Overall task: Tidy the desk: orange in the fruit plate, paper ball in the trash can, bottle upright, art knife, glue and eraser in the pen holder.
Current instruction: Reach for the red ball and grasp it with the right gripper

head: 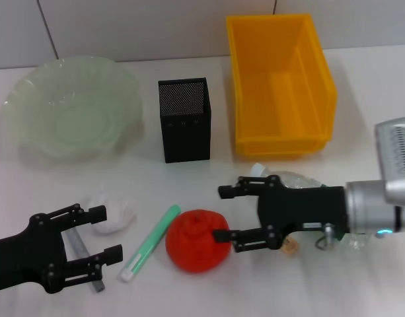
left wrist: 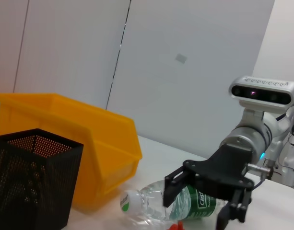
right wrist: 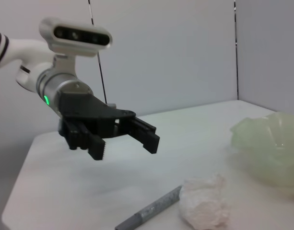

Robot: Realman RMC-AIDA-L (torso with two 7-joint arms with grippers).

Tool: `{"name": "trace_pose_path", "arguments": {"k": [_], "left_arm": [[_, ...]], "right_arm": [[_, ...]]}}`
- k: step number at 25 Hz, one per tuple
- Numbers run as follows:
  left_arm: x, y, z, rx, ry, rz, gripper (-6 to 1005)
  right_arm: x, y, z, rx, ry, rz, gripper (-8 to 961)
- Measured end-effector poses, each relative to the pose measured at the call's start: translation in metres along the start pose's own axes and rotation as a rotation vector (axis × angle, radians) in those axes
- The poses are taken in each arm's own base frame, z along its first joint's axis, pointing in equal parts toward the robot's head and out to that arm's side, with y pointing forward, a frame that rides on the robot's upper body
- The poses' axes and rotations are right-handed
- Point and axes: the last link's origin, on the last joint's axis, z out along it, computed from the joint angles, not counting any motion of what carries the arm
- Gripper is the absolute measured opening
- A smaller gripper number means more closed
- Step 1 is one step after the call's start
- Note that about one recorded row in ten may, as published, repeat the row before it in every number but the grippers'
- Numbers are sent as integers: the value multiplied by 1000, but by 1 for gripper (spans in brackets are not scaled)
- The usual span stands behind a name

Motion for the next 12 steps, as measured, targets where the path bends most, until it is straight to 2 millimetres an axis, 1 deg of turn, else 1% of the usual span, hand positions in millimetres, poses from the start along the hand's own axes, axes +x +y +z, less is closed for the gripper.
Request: {"name": "trace_pose_path", "arguments": {"k": [5,9,12], "left_arm": [[0,-1,-3,12,2,2,757],[-1,0,-6,17,3,4,755],[-1,0,-8,22,5,4,753]], "right_arm": [[0,-1,23,-29,44,5,763],[2,-6,33,-18,92,26,761],[3,-11,36,0,123,36,759]]}}
